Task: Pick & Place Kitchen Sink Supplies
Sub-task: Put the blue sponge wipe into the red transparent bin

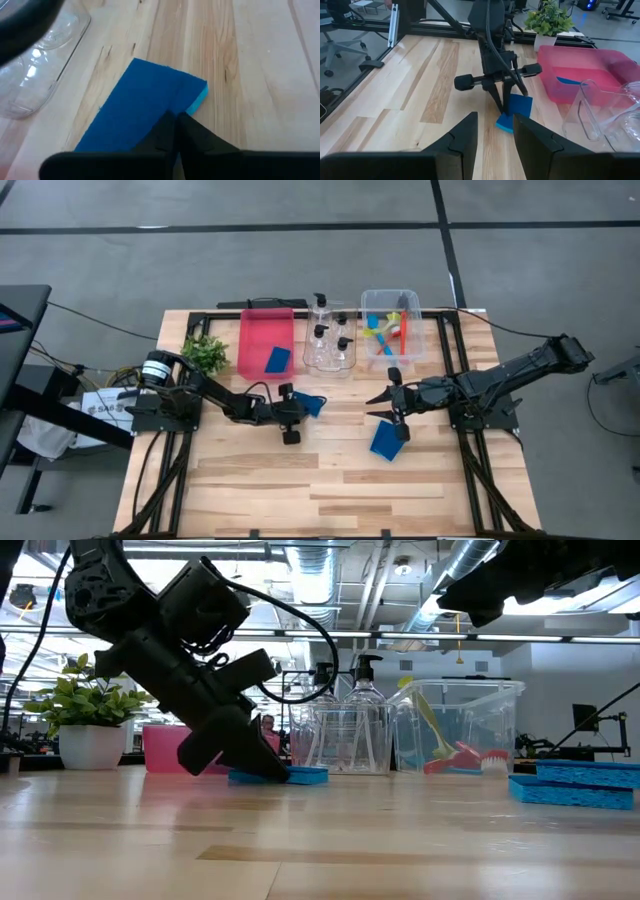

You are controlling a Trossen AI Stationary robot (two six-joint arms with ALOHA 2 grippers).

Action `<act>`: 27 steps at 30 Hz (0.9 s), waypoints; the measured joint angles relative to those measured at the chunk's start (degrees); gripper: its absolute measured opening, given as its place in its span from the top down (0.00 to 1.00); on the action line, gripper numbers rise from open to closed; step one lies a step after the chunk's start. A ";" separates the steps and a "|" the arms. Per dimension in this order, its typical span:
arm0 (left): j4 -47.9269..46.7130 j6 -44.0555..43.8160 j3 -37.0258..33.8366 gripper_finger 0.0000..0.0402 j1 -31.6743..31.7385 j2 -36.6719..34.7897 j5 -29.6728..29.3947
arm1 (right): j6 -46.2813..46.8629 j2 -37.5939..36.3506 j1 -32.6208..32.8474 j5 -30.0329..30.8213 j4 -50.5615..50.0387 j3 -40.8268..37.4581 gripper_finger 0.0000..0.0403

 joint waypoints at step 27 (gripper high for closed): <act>1.29 21.46 1.83 0.98 -4.83 -27.76 -44.09 | -0.02 0.00 0.00 -0.02 0.01 0.00 0.71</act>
